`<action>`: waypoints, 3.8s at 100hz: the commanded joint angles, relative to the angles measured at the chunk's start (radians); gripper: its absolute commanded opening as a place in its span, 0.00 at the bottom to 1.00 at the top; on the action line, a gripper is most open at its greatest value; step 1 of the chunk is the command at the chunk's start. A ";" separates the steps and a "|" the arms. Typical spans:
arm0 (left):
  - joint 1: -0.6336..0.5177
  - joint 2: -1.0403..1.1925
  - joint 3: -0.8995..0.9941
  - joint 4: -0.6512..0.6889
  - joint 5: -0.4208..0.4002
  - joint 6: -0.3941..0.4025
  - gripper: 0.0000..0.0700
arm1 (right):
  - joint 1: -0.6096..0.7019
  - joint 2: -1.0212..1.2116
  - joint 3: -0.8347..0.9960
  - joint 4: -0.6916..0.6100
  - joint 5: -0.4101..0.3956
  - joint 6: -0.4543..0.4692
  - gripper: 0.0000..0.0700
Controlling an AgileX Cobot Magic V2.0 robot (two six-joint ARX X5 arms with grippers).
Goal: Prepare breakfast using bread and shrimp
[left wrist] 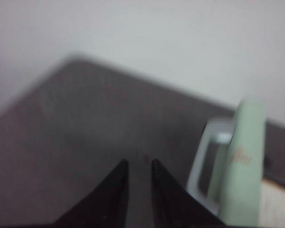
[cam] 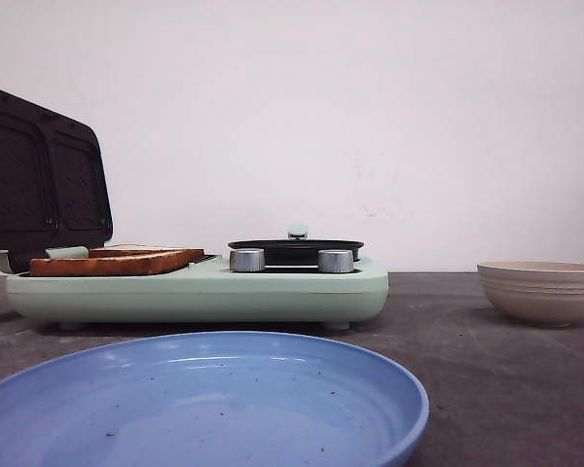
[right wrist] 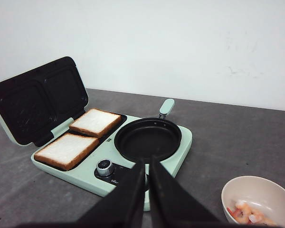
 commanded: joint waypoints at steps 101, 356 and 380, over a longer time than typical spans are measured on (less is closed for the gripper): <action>0.119 0.357 0.015 0.135 0.679 -0.393 0.62 | 0.007 0.084 0.005 0.012 -0.019 0.003 0.01; -0.464 0.429 0.015 0.207 0.306 -0.058 0.00 | 0.007 0.090 0.005 -0.004 0.000 0.004 0.01; -0.511 0.496 0.015 0.135 0.267 -0.037 0.00 | 0.007 0.090 0.005 -0.023 0.000 0.012 0.01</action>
